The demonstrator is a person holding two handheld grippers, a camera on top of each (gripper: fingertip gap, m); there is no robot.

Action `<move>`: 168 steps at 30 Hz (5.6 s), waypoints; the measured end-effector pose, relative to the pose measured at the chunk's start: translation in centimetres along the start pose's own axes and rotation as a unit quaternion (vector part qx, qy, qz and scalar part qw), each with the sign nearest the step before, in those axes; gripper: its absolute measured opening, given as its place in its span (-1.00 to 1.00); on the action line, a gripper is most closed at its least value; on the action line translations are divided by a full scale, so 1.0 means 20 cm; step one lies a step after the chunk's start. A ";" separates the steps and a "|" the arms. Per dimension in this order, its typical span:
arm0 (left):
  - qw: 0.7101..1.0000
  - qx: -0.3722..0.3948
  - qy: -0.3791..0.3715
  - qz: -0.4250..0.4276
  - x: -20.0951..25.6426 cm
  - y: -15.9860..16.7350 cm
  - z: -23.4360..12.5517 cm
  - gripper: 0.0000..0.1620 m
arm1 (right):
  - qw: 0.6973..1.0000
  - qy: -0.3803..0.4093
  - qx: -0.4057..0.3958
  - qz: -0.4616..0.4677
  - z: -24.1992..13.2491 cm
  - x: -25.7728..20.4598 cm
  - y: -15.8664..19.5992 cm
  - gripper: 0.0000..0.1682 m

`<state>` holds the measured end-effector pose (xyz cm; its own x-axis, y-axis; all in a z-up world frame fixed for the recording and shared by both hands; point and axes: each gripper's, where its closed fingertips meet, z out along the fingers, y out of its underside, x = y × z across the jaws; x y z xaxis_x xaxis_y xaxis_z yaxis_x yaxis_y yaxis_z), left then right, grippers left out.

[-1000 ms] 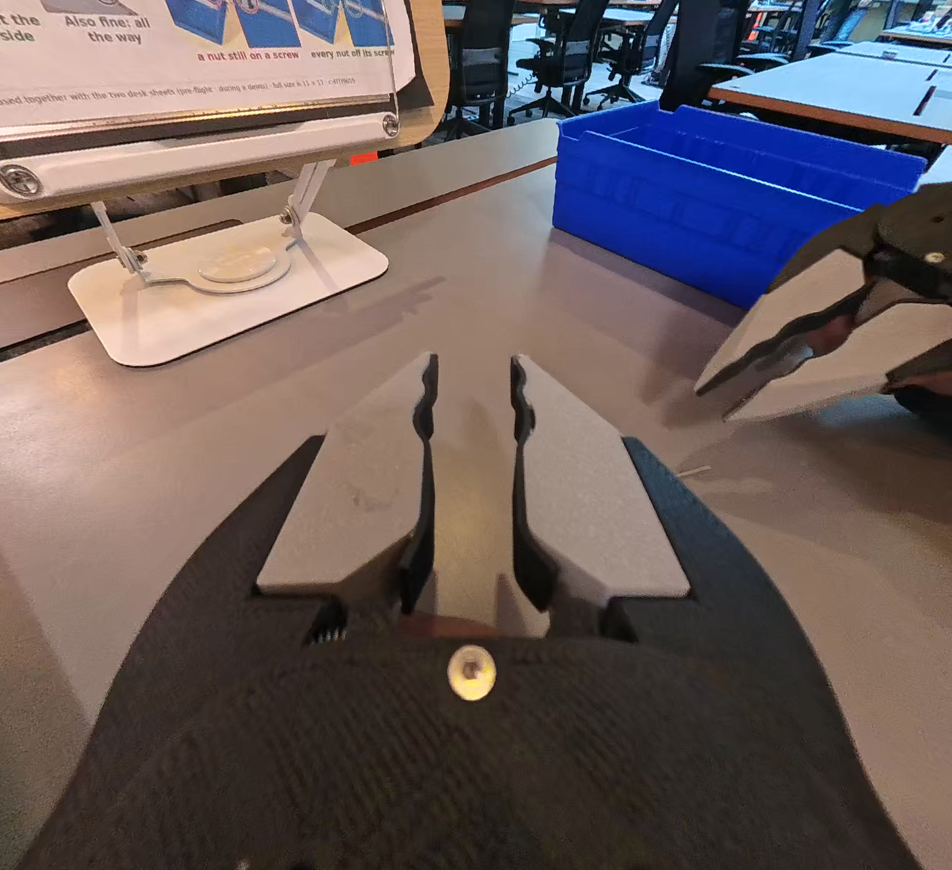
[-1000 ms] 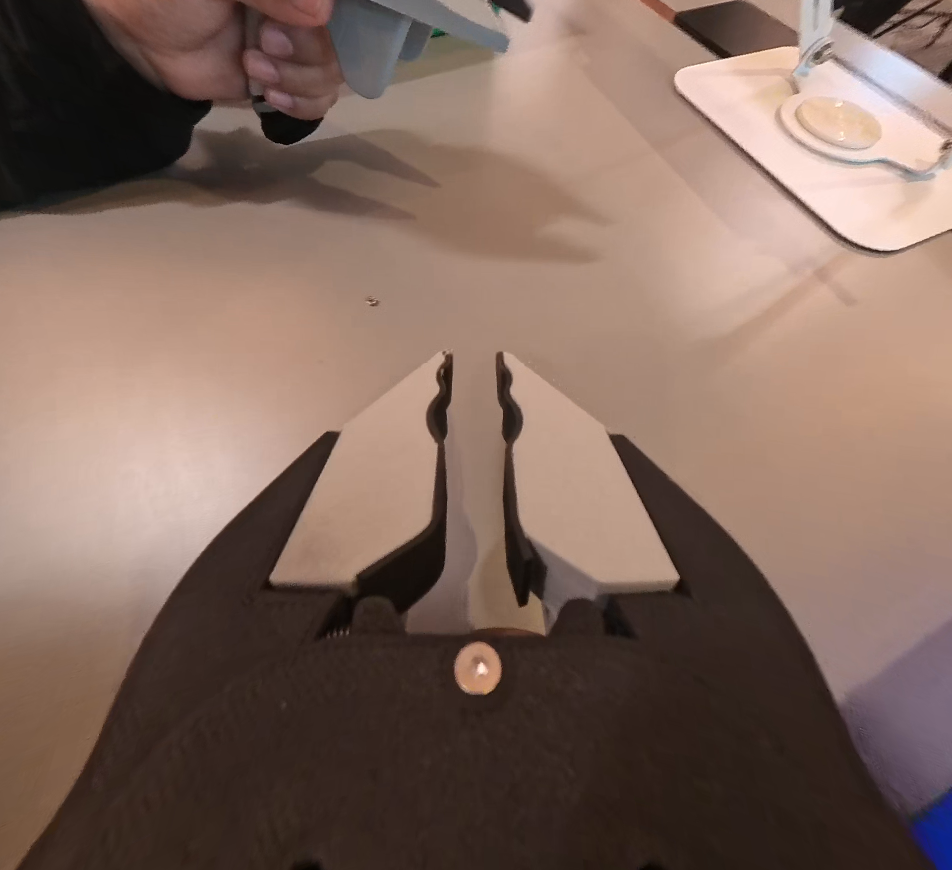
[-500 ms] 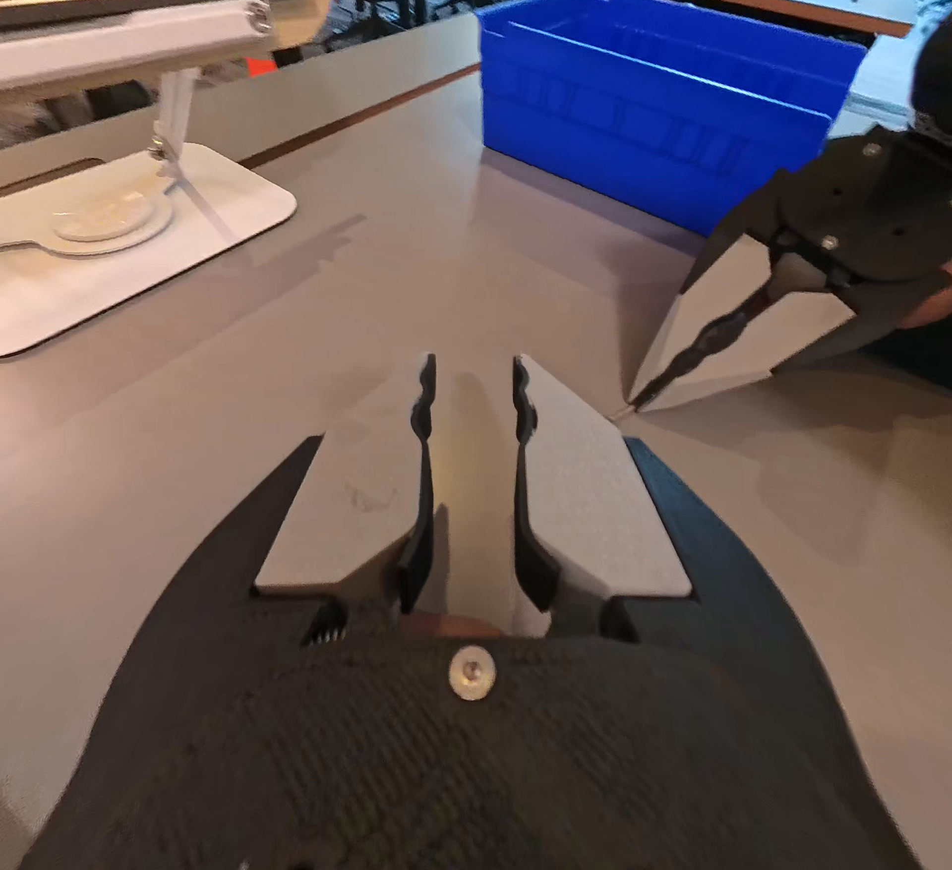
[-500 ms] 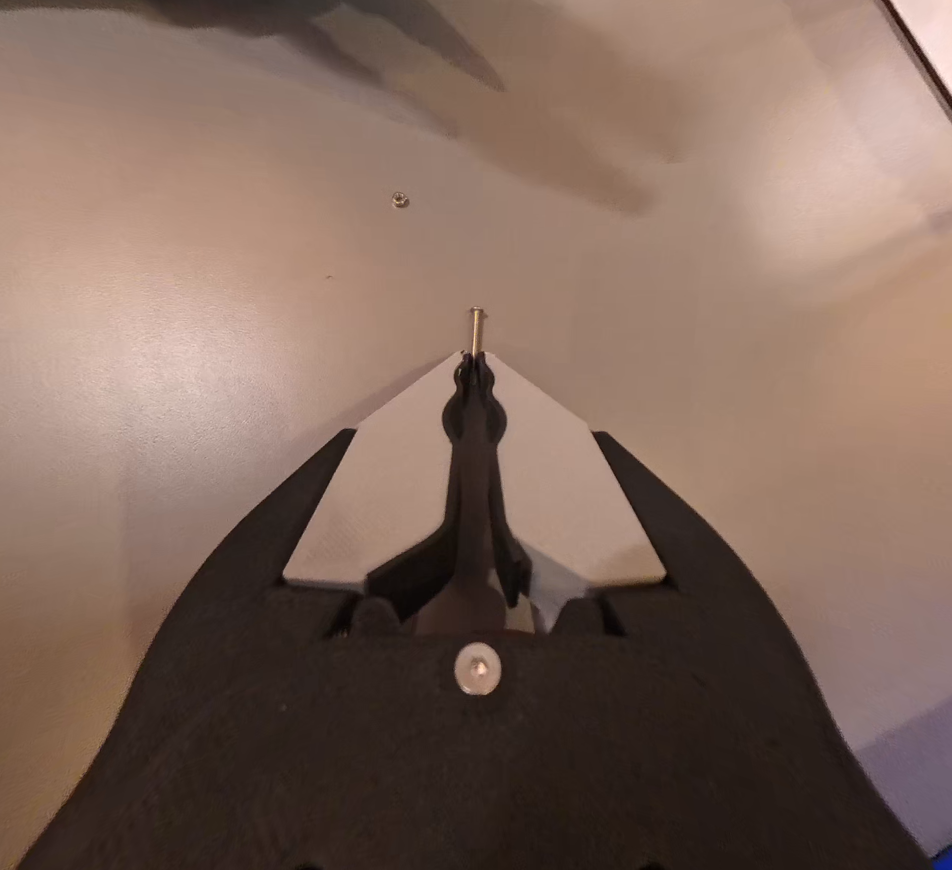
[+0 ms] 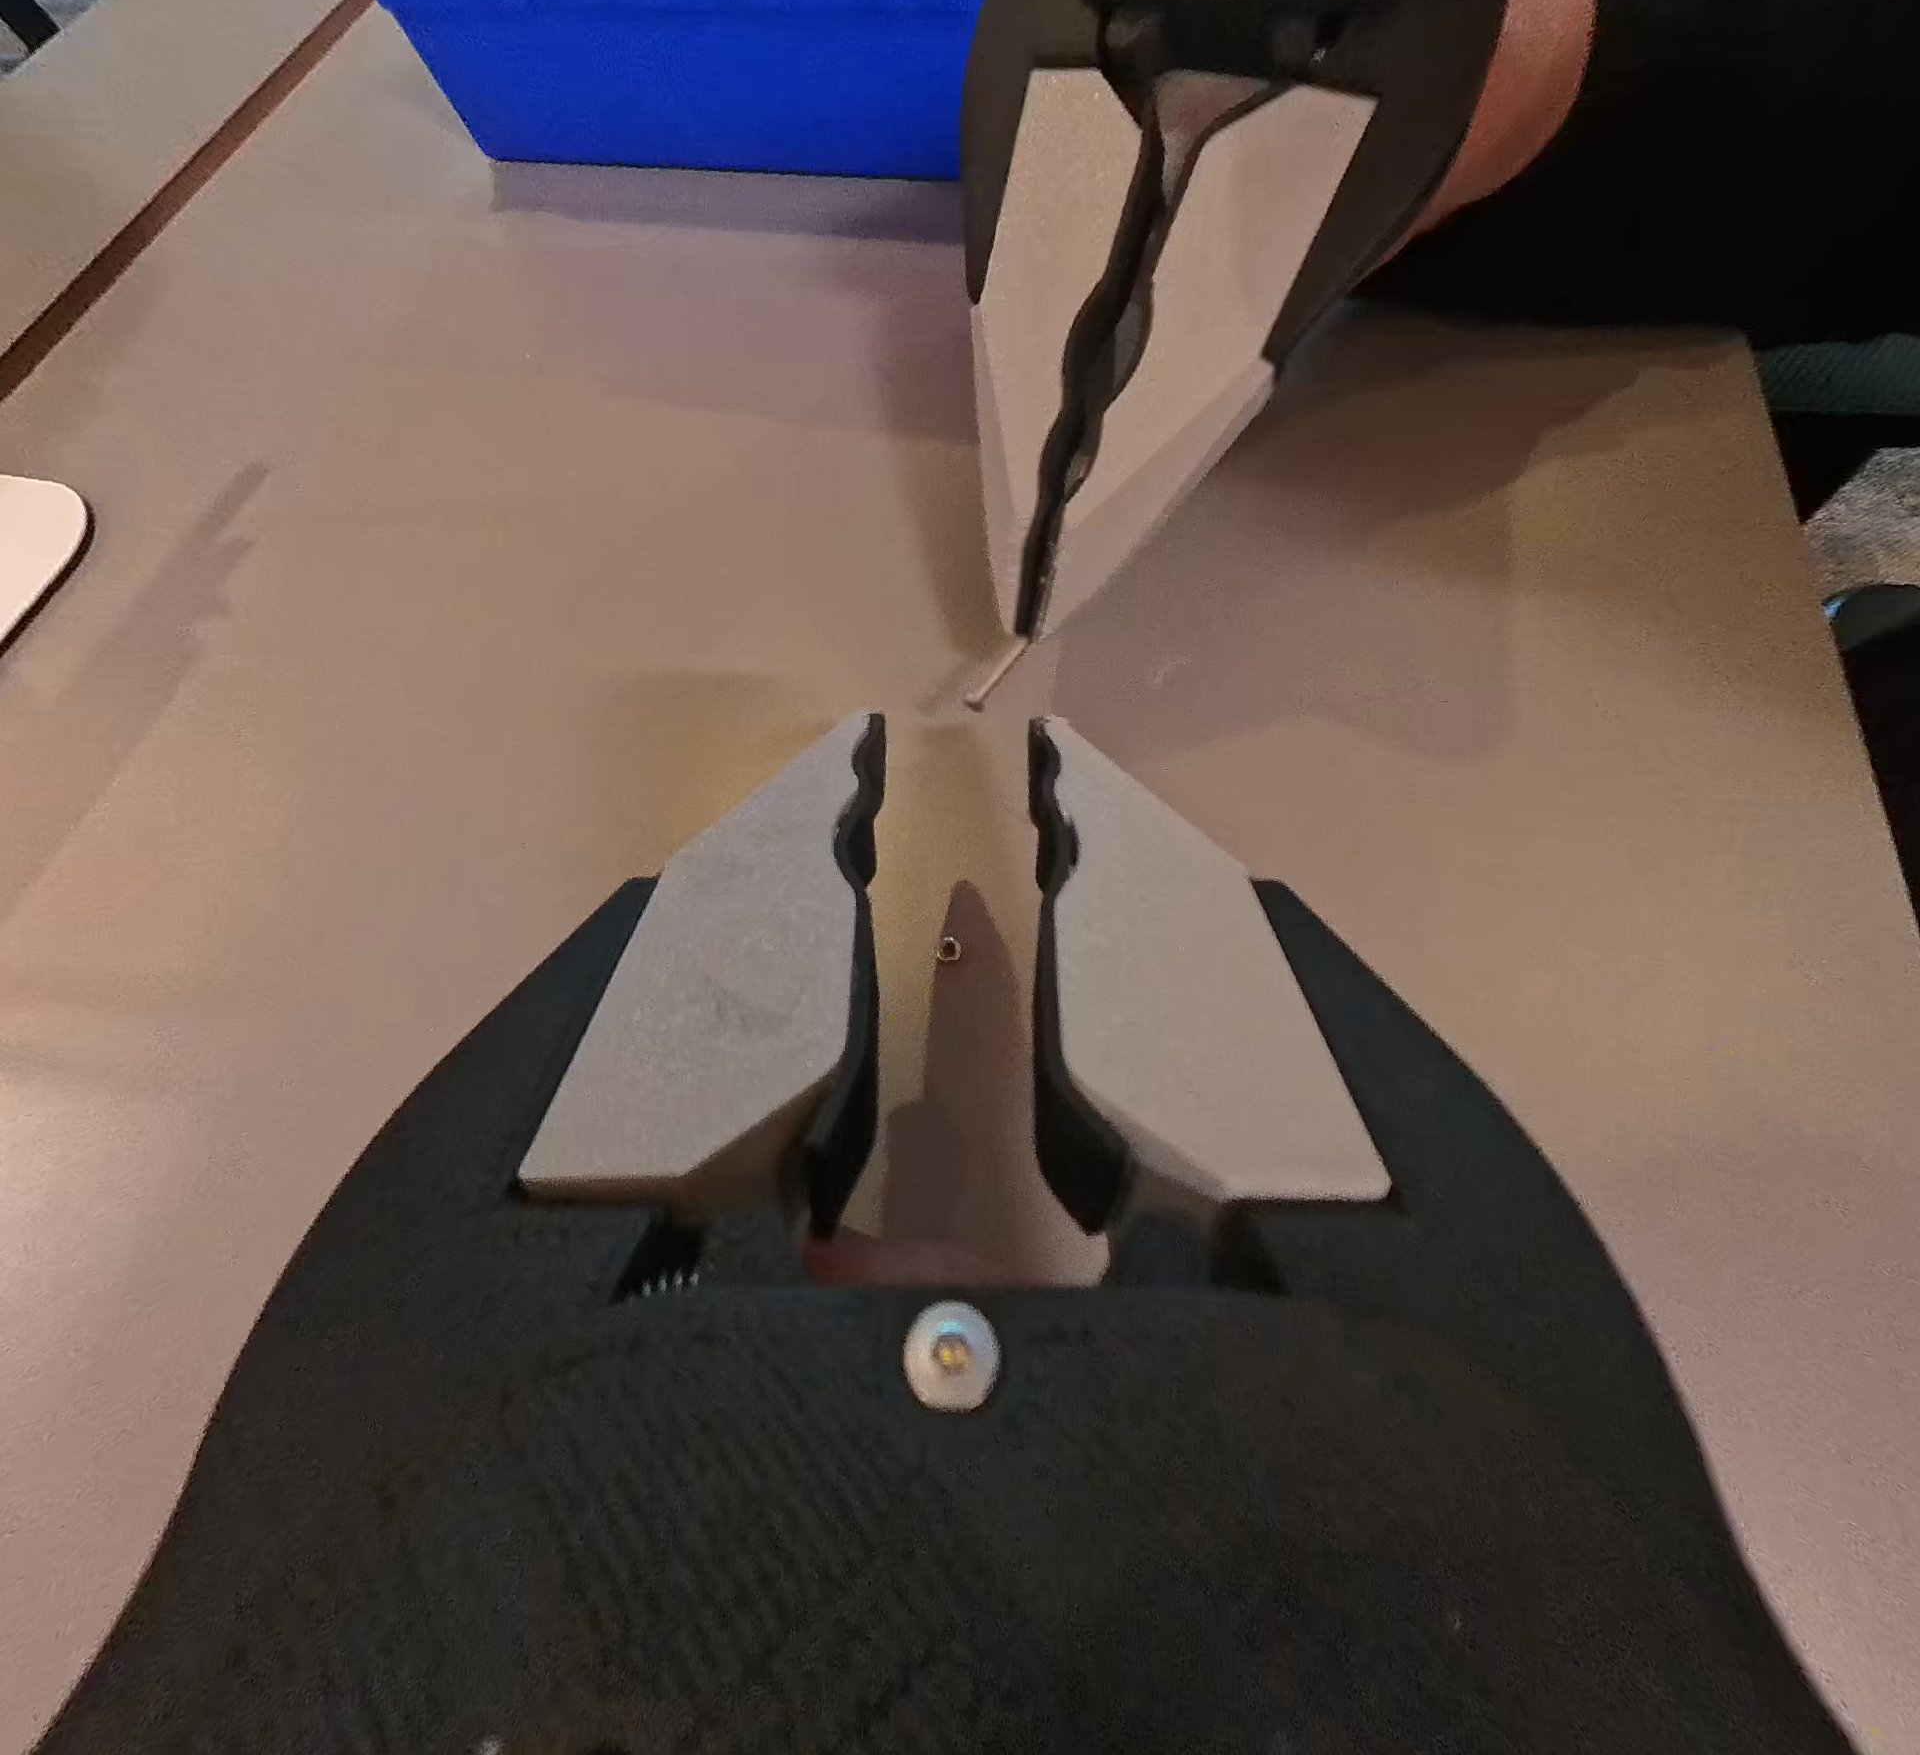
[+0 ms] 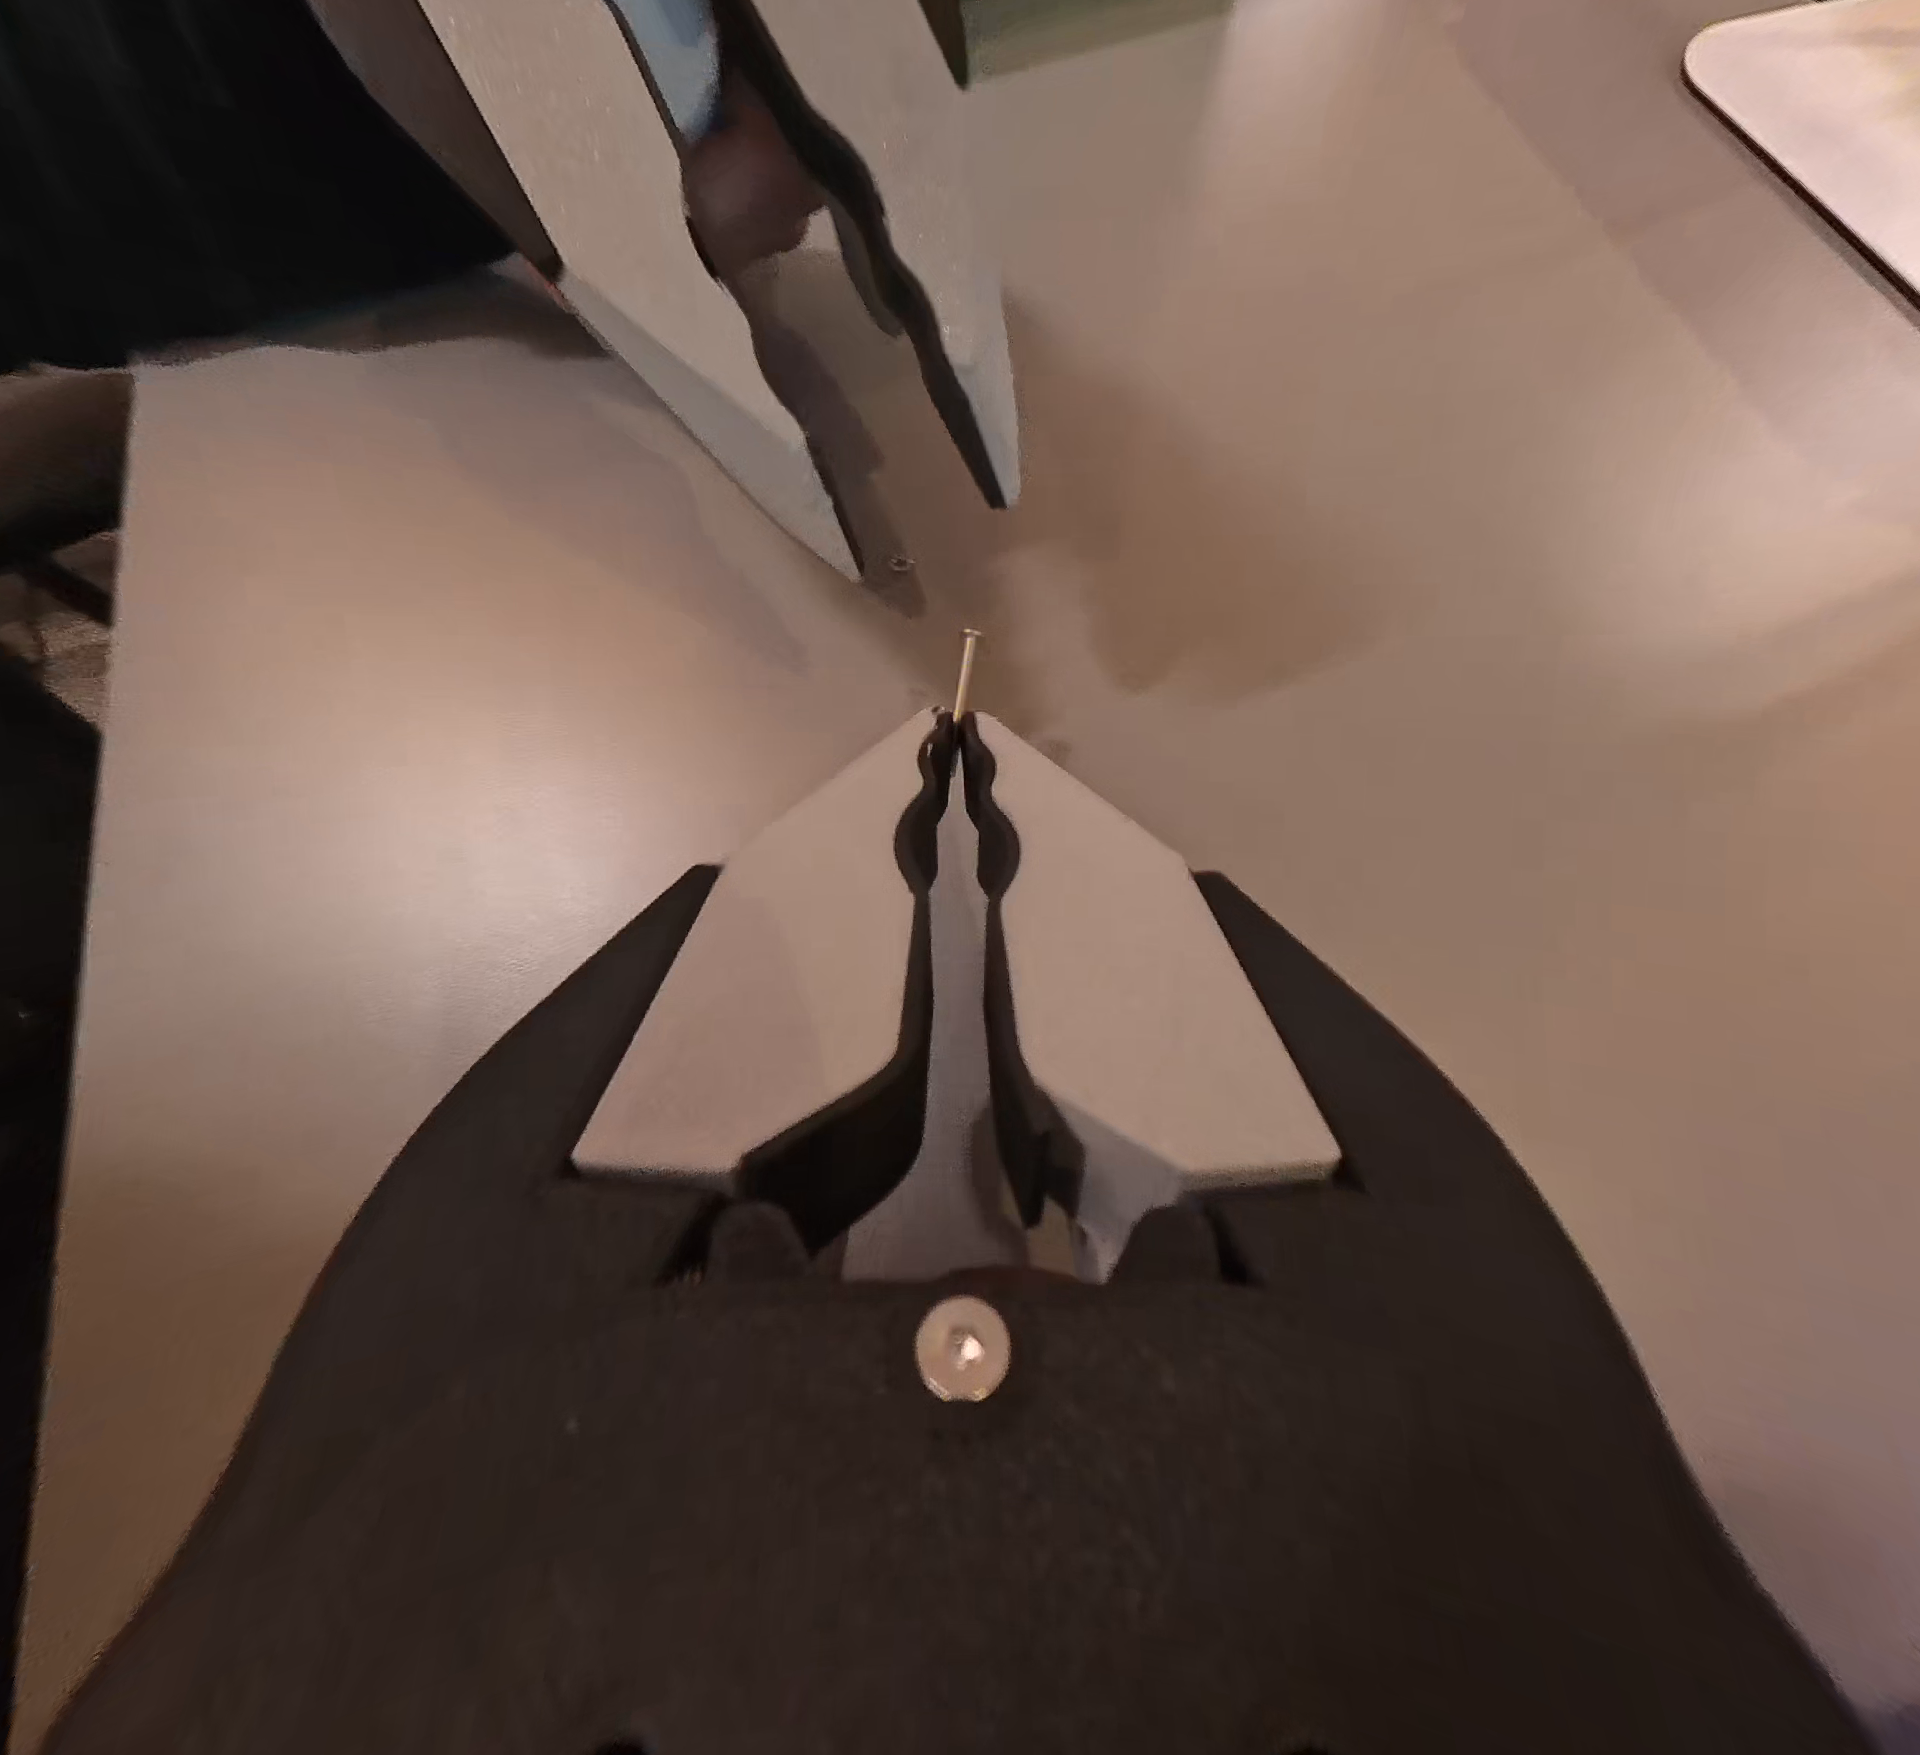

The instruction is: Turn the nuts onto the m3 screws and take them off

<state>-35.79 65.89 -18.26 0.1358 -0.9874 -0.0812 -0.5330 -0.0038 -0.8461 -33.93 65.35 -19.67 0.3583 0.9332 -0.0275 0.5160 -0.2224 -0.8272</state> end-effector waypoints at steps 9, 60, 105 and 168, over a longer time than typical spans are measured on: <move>1.000 -0.003 0.013 0.023 0.05 0.00 0.00 -0.75 | 0.997 -0.058 -0.024 -0.044 0.00 -0.08 -0.08 -1.00; 0.944 0.292 0.065 -0.135 0.01 -0.46 -0.24 -1.00 | 0.916 -0.154 0.347 0.126 -0.20 -0.08 -0.68 -1.00; 0.944 0.282 0.071 -0.156 0.00 -0.43 -0.22 -1.00 | 0.925 -0.134 0.328 0.136 -0.18 -0.05 -0.65 -1.00; 0.889 0.300 0.266 0.221 0.69 -0.38 -0.42 -0.99 | 0.977 -0.111 0.180 -0.042 -0.07 -0.24 -0.46 -0.94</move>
<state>-36.84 50.88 -8.62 -0.4760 -0.8071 -0.3493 0.1266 0.3301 -0.9354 -39.37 62.55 -11.14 0.1280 0.9910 -0.0395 0.2155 -0.0667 -0.9742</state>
